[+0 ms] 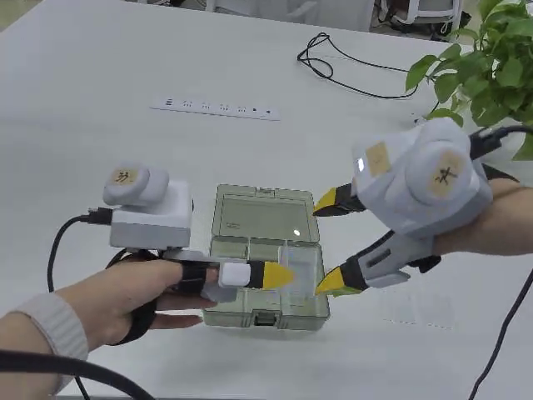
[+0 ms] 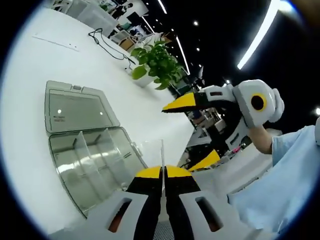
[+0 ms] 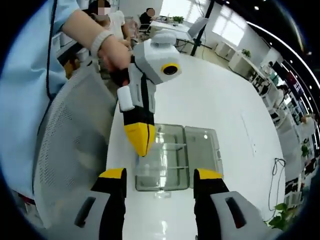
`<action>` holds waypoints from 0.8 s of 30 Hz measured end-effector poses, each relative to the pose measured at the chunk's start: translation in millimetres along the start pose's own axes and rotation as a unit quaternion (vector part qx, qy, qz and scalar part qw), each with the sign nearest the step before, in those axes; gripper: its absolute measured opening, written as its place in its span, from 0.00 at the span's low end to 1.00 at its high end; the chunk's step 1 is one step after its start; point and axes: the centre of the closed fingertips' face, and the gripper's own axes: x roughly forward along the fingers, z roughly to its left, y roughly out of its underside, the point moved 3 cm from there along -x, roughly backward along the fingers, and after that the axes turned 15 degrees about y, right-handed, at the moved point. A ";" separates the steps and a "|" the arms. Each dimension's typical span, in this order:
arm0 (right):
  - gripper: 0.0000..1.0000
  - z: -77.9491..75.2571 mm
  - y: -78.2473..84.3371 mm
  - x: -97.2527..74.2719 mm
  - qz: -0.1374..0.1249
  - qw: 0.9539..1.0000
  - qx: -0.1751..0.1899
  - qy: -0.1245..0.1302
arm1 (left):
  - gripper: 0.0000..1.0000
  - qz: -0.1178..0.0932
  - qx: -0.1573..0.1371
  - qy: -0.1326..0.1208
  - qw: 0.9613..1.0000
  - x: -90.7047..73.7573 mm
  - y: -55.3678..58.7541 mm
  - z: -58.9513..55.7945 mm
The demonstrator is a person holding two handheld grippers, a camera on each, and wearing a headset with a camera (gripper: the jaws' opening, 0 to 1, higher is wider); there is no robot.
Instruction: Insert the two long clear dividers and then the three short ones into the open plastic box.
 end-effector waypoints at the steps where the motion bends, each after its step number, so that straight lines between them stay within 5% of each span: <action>1: 0.52 0.4 -5.2 -2.3 -0.011 1.000 0.023 -0.017 | 0.00 0.000 0.005 0.002 1.000 -1.2 -0.1 -1.1; 4: 0.47 1.1 -15.2 -8.1 -0.024 0.997 0.054 -0.056 | 0.00 0.004 0.037 0.006 0.999 -4.7 -0.1 -1.9; 11: 0.34 -1.0 -20.3 -2.1 0.000 0.995 0.028 -0.098 | 0.00 0.028 0.108 0.030 0.993 -9.4 4.0 -10.0; 12: 0.32 1.3 -22.6 0.4 0.008 0.993 0.026 -0.113 | 0.00 0.031 0.131 0.035 0.990 -10.6 3.8 -11.3; 21: 0.22 19.4 -28.5 8.8 0.056 0.980 0.015 -0.190 | 0.00 0.042 0.189 0.050 0.980 -19.0 1.9 -21.1; 24: 0.17 21.5 -29.0 11.5 0.069 0.978 0.008 -0.199 | 0.00 0.049 0.211 0.054 0.975 -21.3 1.4 -22.6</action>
